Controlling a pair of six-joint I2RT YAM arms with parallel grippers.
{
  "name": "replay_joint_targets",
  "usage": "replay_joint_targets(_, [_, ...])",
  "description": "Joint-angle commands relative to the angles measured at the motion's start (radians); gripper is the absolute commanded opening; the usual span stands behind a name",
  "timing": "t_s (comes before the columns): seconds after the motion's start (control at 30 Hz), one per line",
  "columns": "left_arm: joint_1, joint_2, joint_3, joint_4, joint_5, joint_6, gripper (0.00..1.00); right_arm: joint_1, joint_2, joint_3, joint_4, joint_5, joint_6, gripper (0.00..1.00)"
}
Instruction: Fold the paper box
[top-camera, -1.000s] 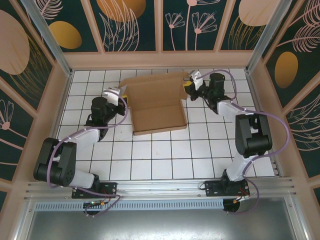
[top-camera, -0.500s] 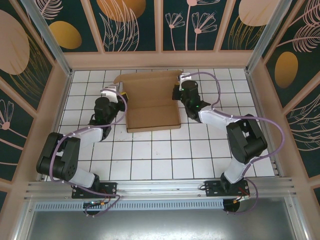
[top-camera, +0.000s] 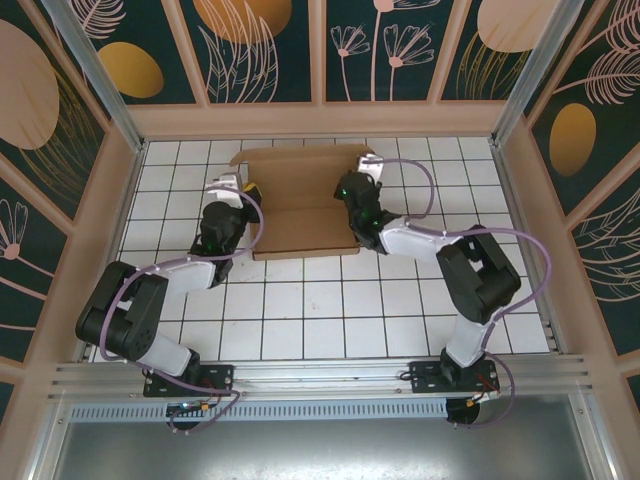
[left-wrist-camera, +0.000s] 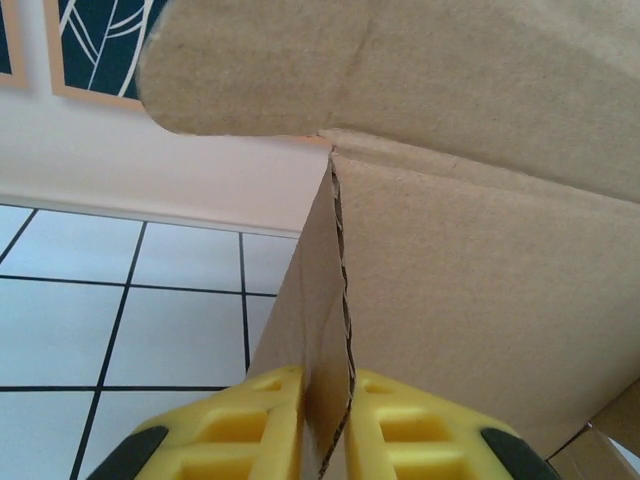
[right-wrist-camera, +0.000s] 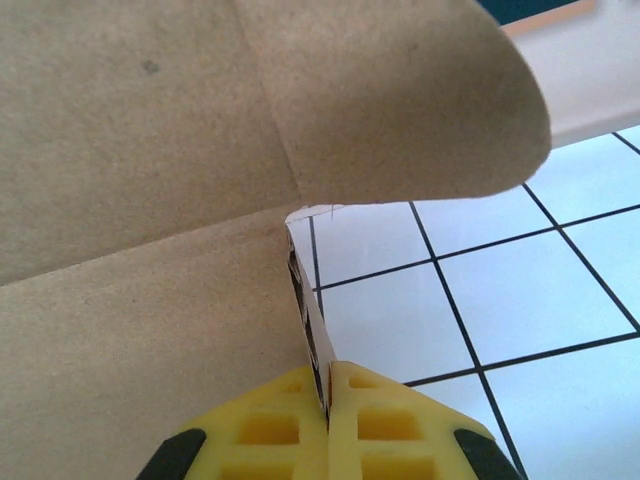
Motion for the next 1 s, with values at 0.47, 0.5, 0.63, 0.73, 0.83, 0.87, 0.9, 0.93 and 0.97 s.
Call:
replay_joint_targets(0.47, [-0.018,0.024,-0.251,0.328,0.046,-0.156,0.14,0.037,-0.089,-0.337,0.423,-0.08,-0.014,0.0])
replay_joint_targets(0.5, [-0.019,0.024,-0.261,0.333,0.047,-0.164,0.14,0.039,-0.091,-0.349,0.428,-0.077,-0.008,0.0])
replay_joint_targets(0.63, [-0.034,0.02,-0.297,0.34,0.044,-0.189,0.14,0.044,-0.092,-0.402,0.455,-0.065,0.018,0.0])
replay_joint_targets(0.73, [-0.041,0.018,-0.314,0.344,0.039,-0.213,0.17,0.051,-0.087,-0.429,0.464,-0.058,0.037,0.0])
replay_joint_targets(0.83, [-0.05,0.026,-0.326,0.362,0.053,-0.244,0.17,0.062,-0.082,-0.448,0.473,-0.052,0.055,0.0])
replay_joint_targets(0.87, [-0.052,0.026,-0.33,0.37,0.054,-0.256,0.18,0.066,-0.08,-0.452,0.477,-0.052,0.057,0.0])
replay_joint_targets(0.9, [-0.055,0.024,-0.332,0.373,0.054,-0.264,0.18,0.07,-0.078,-0.455,0.478,-0.051,0.059,0.0])
replay_joint_targets(0.93, [-0.056,0.022,-0.332,0.372,0.053,-0.27,0.18,0.075,-0.076,-0.456,0.478,-0.048,0.058,0.0])
replay_joint_targets(0.97, [-0.059,0.02,-0.33,0.373,0.054,-0.273,0.18,0.078,-0.077,-0.457,0.478,-0.044,0.061,0.0])
